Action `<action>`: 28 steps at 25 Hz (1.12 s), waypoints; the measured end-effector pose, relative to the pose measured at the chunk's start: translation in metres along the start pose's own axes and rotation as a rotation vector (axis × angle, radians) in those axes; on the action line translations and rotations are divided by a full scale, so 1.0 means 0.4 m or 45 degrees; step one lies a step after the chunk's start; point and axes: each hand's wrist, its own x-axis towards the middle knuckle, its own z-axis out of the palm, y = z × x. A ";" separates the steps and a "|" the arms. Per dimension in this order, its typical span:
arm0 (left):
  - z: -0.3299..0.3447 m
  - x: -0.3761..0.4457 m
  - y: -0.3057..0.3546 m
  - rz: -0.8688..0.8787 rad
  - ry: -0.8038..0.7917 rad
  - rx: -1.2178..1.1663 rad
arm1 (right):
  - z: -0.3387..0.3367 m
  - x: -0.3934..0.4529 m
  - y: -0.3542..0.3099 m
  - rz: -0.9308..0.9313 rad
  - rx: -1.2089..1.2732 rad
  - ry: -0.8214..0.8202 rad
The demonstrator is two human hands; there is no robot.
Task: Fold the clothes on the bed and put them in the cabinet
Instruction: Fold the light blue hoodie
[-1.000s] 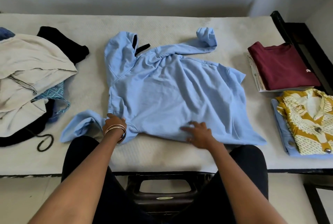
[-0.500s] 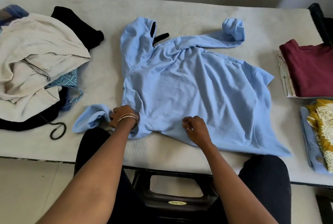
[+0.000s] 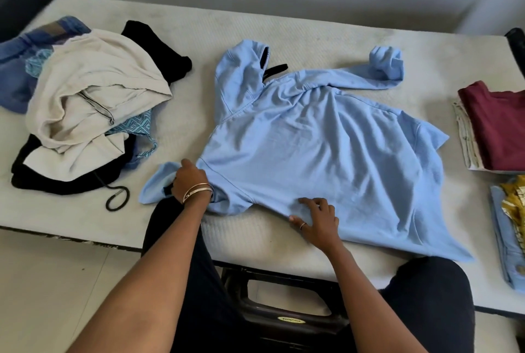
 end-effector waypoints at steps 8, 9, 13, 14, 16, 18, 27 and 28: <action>0.115 -0.161 0.035 1.401 -0.662 0.760 | -0.075 -0.056 0.088 0.278 -0.556 0.050; 0.129 -0.170 0.019 1.206 -0.764 0.857 | -0.099 -0.061 0.114 0.329 -0.577 0.012; 0.114 -0.143 0.010 0.914 -0.553 1.009 | -0.211 -0.104 0.252 0.660 -0.664 0.079; 0.099 -0.130 0.029 0.952 -0.479 1.008 | -0.241 -0.115 0.282 0.717 -0.681 0.102; 0.074 -0.115 0.053 1.037 -0.387 0.990 | -0.296 -0.126 0.317 0.709 -0.709 0.096; 0.058 -0.110 0.069 1.048 -0.406 1.008 | -0.332 -0.128 0.320 0.652 -0.746 0.036; -0.068 0.016 0.331 0.942 -0.541 1.432 | -0.509 -0.065 0.356 0.694 -0.516 -0.101; -0.070 0.032 0.360 0.976 -0.431 1.365 | -0.541 -0.046 0.354 0.681 -0.497 -0.031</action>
